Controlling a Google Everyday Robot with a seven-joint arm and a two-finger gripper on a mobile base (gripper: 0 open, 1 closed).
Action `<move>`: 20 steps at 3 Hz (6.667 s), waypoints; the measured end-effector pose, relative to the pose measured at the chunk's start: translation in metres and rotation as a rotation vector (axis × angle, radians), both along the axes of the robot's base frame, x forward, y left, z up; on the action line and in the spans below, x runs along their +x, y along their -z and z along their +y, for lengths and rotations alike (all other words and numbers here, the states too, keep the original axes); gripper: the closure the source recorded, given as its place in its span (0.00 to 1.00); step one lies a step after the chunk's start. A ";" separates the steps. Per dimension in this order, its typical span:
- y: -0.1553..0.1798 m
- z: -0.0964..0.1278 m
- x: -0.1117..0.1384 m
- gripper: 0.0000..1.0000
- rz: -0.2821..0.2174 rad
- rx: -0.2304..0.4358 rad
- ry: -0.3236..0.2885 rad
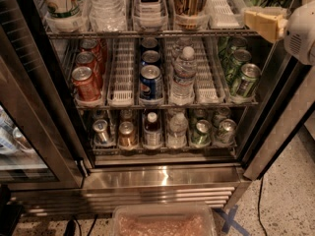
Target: Pick green can from top shelf of fridge
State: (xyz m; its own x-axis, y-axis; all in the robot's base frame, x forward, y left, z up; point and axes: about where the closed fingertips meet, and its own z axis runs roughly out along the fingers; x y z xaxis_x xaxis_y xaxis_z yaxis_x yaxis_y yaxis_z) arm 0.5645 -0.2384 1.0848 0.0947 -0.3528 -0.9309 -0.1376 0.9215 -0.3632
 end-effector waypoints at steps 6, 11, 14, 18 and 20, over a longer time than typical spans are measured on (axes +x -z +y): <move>0.009 -0.025 0.030 0.28 -0.056 0.066 0.158; 0.001 -0.047 0.070 0.28 -0.021 0.207 0.156; 0.006 -0.041 0.076 0.49 0.005 0.214 0.123; 0.006 -0.041 0.076 1.00 0.005 0.215 0.123; -0.026 -0.028 0.072 1.00 -0.032 0.266 0.065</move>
Offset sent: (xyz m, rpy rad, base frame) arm 0.0075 -0.0243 -0.0148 0.0107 -0.0563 -0.1081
